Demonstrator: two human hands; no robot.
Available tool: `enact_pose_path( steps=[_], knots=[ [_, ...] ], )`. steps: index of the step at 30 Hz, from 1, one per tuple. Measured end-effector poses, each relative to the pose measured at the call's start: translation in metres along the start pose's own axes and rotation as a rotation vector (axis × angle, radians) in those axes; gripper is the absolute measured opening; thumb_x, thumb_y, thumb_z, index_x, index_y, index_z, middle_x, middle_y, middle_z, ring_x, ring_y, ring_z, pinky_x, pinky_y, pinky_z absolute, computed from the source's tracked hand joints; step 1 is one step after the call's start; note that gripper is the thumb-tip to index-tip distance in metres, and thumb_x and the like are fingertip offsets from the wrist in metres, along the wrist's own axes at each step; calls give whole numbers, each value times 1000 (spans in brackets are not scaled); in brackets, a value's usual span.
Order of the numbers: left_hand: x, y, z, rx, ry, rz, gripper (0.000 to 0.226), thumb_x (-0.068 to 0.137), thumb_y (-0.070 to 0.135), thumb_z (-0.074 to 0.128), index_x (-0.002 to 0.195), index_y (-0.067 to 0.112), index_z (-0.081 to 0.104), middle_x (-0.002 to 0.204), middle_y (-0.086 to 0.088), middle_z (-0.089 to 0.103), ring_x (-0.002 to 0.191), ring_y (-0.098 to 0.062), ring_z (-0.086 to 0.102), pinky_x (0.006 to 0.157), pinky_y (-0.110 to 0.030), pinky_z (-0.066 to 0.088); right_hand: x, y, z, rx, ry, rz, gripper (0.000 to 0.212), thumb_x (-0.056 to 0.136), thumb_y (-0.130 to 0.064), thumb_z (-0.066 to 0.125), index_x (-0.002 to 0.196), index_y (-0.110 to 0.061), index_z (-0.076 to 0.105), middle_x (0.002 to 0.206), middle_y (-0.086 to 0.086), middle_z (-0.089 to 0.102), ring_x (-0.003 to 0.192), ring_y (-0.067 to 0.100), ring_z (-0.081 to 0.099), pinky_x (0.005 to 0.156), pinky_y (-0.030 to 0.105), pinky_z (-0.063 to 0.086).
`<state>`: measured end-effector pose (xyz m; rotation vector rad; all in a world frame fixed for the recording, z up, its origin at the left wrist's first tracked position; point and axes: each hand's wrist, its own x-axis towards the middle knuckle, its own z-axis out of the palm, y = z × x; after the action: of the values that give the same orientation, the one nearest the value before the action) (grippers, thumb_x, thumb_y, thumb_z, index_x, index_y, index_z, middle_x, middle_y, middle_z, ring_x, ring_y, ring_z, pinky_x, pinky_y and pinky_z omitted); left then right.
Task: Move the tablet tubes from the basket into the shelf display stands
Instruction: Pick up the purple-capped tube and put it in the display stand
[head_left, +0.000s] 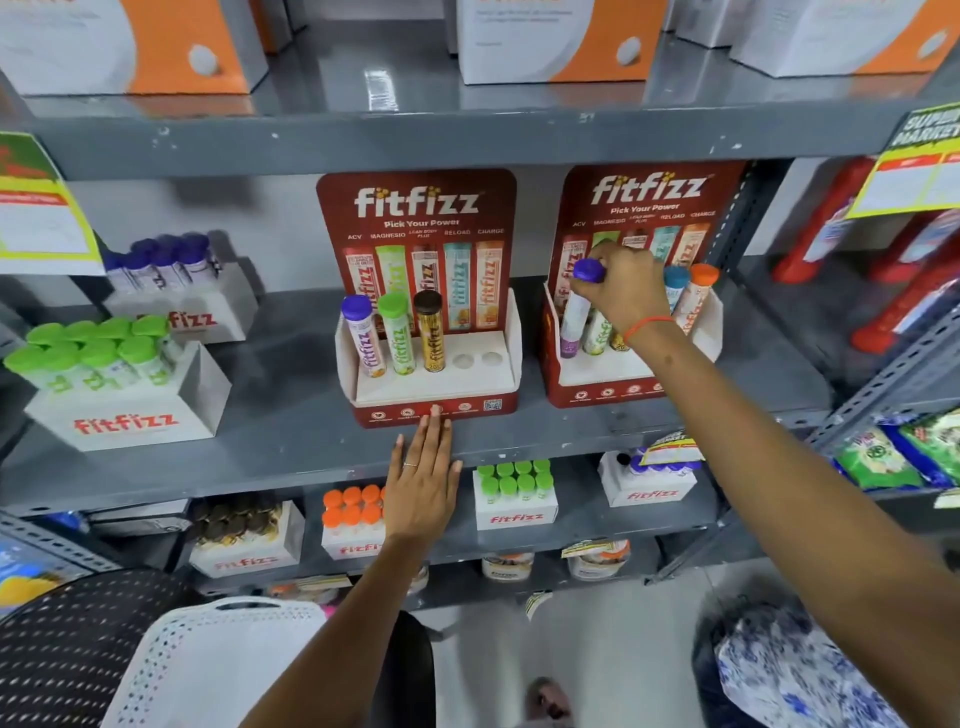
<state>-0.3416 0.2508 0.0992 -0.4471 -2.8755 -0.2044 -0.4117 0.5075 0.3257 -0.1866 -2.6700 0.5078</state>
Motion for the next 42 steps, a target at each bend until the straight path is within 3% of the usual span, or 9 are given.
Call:
enact_pose_path(
  steps=[5,10,17,21,23,27,34,38,42],
  knots=[
    [-3,1,-1,-11,0,-1,57,100,39,6,147,12,24,155,-6,22,142,-21,21,116,-39,1,-1,-2,6,-225,57,-92,42,80,-38,69,107,-7,65,104,24,67,112,39,51,94,48,41],
    [-5,2,1,-23,-7,-4,55,100,38,10,146,13,27,153,-6,28,140,-23,28,115,-38,1,3,2,6,-260,32,-55,42,76,-43,71,102,-10,67,106,22,66,116,39,48,100,54,35],
    [-7,4,1,-48,-11,-26,54,99,38,16,143,13,33,148,-7,40,137,-24,33,115,-39,2,2,15,6,-323,-125,-43,43,83,-47,62,112,-16,67,113,15,66,125,35,41,112,64,16],
    [-7,5,1,-47,0,-27,52,98,36,22,143,13,32,147,-7,41,137,-24,34,115,-39,1,12,14,-4,-246,-254,-54,35,87,-31,63,121,-23,62,128,16,58,134,35,30,116,63,11],
    [-7,5,2,-48,8,-29,51,97,34,27,143,13,33,146,-7,42,137,-23,34,115,-39,1,15,13,-9,-198,-338,-44,41,88,-25,61,128,-25,55,135,18,51,136,35,28,117,60,11],
    [-8,5,1,-38,6,-33,52,96,34,30,143,13,34,147,-6,41,137,-23,33,115,-38,0,14,8,-11,-297,-337,-60,45,86,-38,62,127,-22,55,132,18,53,132,36,34,116,59,13],
    [-9,6,-1,-28,-4,-28,52,96,35,25,143,12,35,146,-7,43,137,-24,35,115,-39,0,16,8,-17,-218,-439,-109,41,89,-20,59,129,-27,52,140,13,48,132,36,34,110,56,27],
    [-9,6,-2,-22,-9,-29,52,96,35,27,143,13,33,146,-7,42,137,-24,33,115,-39,0,12,7,-11,-342,-375,-73,45,87,-41,59,127,-23,52,135,13,52,132,35,34,110,61,23],
    [-9,6,-1,-8,-24,-29,53,97,36,25,144,13,32,147,-7,41,138,-24,32,115,-39,-2,14,10,-9,-262,-384,-85,38,90,-28,58,127,-27,54,137,10,51,133,33,32,111,63,19]
  ],
)
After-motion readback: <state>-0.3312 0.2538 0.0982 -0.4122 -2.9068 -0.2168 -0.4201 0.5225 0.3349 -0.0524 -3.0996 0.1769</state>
